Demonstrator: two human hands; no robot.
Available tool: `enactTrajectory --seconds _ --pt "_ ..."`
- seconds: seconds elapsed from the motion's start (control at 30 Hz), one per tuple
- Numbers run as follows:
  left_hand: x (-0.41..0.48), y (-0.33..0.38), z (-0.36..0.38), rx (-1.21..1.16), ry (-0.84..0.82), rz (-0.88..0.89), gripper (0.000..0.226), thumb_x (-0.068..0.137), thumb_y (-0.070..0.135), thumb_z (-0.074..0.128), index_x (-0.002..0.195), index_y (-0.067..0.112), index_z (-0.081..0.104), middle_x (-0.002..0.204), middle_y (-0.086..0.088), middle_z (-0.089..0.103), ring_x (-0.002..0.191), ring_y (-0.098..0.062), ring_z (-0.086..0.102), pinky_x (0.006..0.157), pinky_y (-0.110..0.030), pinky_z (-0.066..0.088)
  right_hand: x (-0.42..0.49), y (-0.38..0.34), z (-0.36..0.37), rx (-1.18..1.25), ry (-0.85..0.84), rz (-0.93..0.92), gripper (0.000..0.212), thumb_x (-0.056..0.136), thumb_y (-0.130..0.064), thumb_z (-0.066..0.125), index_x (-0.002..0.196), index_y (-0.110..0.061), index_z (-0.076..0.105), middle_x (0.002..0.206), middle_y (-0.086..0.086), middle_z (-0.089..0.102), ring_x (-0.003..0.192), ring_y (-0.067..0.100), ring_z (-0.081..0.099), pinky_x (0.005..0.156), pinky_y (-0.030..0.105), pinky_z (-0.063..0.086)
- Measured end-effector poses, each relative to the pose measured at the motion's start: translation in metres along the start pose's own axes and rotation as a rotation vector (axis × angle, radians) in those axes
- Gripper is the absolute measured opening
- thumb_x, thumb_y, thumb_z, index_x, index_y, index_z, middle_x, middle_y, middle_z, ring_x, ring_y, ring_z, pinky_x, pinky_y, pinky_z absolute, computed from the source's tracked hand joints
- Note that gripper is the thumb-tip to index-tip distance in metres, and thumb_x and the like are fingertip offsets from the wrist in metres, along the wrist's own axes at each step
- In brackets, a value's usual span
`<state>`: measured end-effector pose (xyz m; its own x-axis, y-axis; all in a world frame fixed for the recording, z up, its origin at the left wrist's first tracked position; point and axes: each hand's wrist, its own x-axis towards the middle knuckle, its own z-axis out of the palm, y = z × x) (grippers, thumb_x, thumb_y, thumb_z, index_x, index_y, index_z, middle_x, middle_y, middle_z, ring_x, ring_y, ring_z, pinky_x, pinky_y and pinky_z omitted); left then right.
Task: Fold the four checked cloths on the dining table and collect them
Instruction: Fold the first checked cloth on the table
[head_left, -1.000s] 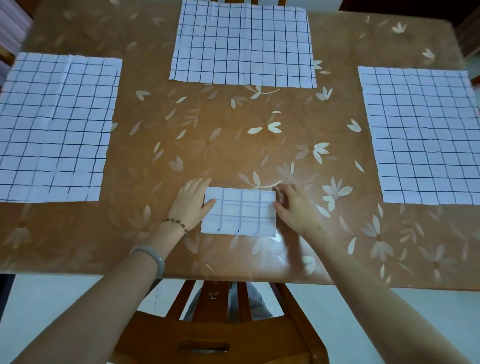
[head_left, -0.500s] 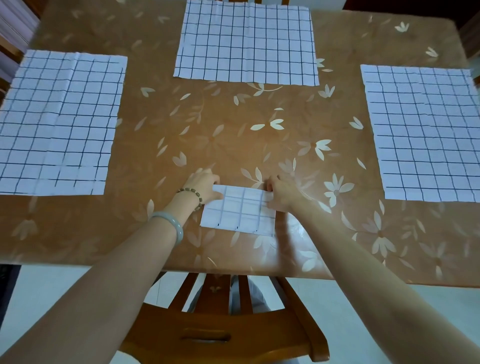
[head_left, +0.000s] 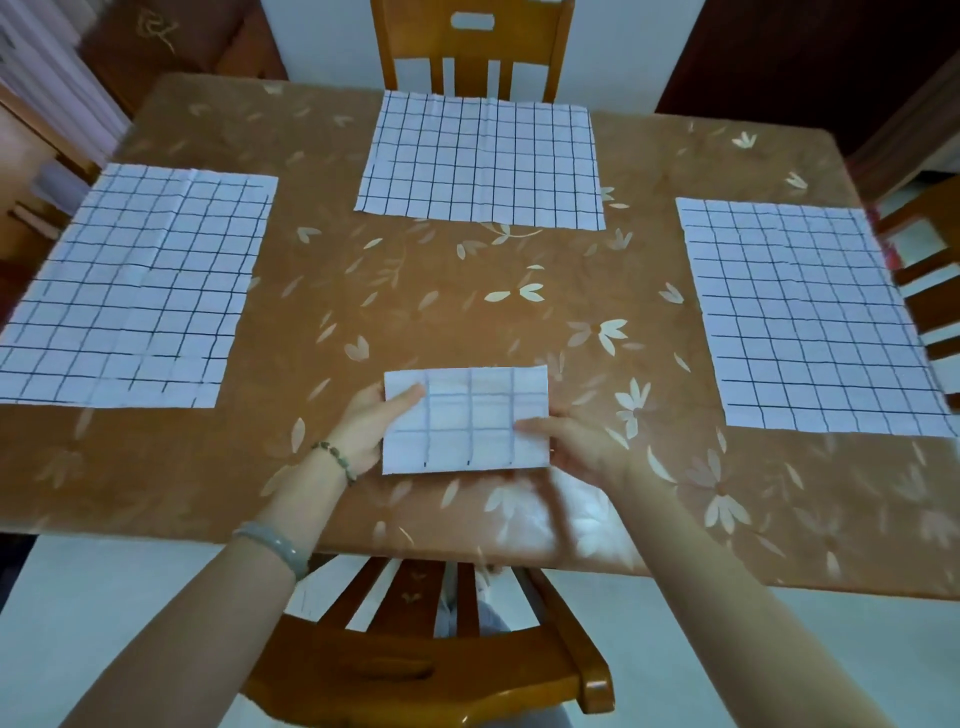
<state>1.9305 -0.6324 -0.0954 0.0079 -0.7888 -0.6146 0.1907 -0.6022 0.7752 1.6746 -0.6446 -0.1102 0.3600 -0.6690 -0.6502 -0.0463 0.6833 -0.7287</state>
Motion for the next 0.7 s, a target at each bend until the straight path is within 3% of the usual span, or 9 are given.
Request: enactTrajectory --seconds 0.07,0.13,0.3,0.4,0.57,0.7 --pt "-0.010 0.002 0.004 -0.063 -0.007 -0.028 0.031 0.090 0.027 0.062 0.116 0.011 0.062 0.110 -0.012 0.070 0.094 -0.026 0.070 0.071 -0.041 0.059 -0.008 -0.003 0.007 -0.005 0.062 -0.062 0.041 0.076 -0.010 0.071 0.115 -0.003 0.062 0.114 0.020 0.067 0.104 0.040 0.064 0.093 0.063 0.045" --pt "-0.022 0.005 0.007 -0.109 -0.066 -0.060 0.031 0.092 0.030 0.059 0.116 0.011 0.063 0.110 -0.011 0.070 0.098 -0.027 0.069 0.073 -0.041 0.059 -0.017 -0.006 0.011 0.002 0.123 -0.145 0.029 0.080 -0.004 0.067 0.109 0.000 0.065 0.111 0.024 0.066 0.099 0.043 0.064 0.087 0.063 0.046" --pt "-0.047 0.005 0.011 -0.153 -0.227 -0.042 0.025 0.091 0.008 0.055 0.115 0.008 0.061 0.112 -0.010 0.070 0.099 -0.023 0.069 0.073 -0.035 0.059 -0.045 -0.017 0.019 0.030 0.244 -0.271 0.025 0.073 -0.006 0.072 0.097 -0.004 0.070 0.105 0.020 0.070 0.099 0.042 0.064 0.085 0.055 0.051" --pt "-0.060 0.011 0.009 -0.125 -0.203 -0.009 0.030 0.088 0.001 0.058 0.117 0.000 0.060 0.114 -0.015 0.068 0.100 -0.025 0.068 0.075 -0.035 0.059 -0.060 -0.019 0.025 0.043 0.291 -0.319 0.019 0.076 -0.002 0.071 0.095 -0.007 0.071 0.102 0.016 0.072 0.092 0.033 0.067 0.082 0.047 0.054" --pt "-0.086 0.022 -0.010 -0.060 -0.144 0.096 0.021 0.087 0.003 0.062 0.108 0.001 0.064 0.109 -0.013 0.070 0.094 -0.023 0.070 0.080 -0.039 0.058 -0.083 -0.017 0.056 0.007 0.314 -0.382 0.025 0.076 -0.006 0.073 0.100 -0.003 0.071 0.103 0.017 0.071 0.091 0.032 0.069 0.080 0.046 0.056" --pt "-0.114 0.022 -0.039 0.003 -0.078 0.143 0.024 0.085 0.007 0.067 0.108 0.001 0.064 0.106 -0.013 0.071 0.093 -0.024 0.069 0.074 -0.037 0.059 -0.102 -0.008 0.096 -0.006 0.348 -0.393 0.018 0.081 -0.005 0.070 0.099 -0.003 0.070 0.099 0.015 0.073 0.089 0.032 0.070 0.078 0.045 0.058"
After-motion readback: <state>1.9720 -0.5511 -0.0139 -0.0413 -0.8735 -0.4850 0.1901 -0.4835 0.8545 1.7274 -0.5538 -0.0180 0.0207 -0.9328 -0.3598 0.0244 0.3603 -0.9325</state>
